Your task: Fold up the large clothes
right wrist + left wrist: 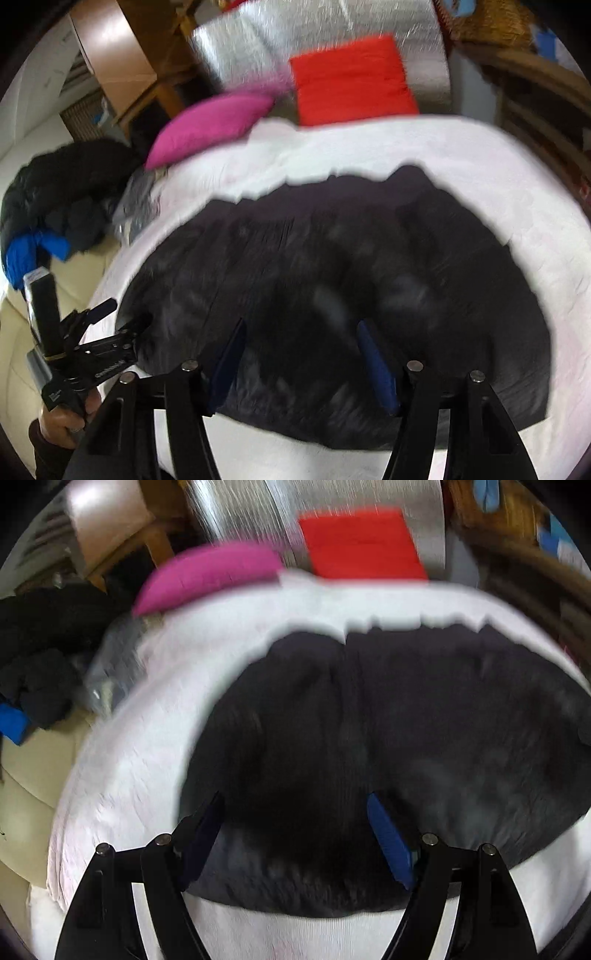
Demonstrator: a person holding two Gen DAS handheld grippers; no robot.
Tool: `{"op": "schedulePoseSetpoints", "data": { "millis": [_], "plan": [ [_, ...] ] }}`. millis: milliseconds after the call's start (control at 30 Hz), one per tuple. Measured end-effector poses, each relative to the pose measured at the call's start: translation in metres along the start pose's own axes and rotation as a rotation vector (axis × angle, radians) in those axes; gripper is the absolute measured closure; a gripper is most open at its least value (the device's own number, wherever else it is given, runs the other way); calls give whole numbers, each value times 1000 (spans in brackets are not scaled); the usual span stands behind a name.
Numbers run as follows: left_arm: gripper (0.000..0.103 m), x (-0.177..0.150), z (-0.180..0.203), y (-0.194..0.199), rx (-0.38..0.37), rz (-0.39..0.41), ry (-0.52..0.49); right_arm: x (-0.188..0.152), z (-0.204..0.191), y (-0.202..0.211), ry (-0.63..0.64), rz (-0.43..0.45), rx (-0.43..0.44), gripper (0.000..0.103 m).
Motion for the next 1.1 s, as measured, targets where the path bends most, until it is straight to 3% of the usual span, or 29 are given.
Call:
{"op": "schedulePoseSetpoints", "data": {
  "millis": [67,133,233,400,500,600,667,833,1100],
  "plan": [
    [21,-4,1,-6,7,5,-22,-20,0,-28,-2,-123,-21,37],
    [21,-1,0,-3,-1,13,-35,-30,0,-42,36,-167,-58,37],
    [21,8,-9,3,-18,48,-1,-16,0,-31,4,-132,-10,37],
    [21,29,-23,3,-12,110,60,19,7,-17,-63,35,35,37],
    [21,33,-17,-13,11,79,54,23,5,-36,-105,24,45,37],
    [21,28,-10,-37,44,-8,35,24,6,-71,-67,-24,-24,37],
    [21,28,-7,-39,58,0,26,17,9,-90,-74,-77,-47,37],
    [21,27,-7,-20,4,34,38,26,6,-62,-87,-38,-10,37],
    [21,17,4,20,-102,111,62,1,15,-12,-131,-45,86,37]
  ]
}}
Point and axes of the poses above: each gripper's, at about its wrist camera, not at the fingertips, and y roughly against the way its jaws point, z to its right, x to its top, the point moved 3 cm from there along -y, roughly the way its jaws point, and after that the axes turned 11 degrees about z, right-handed, at the moved point
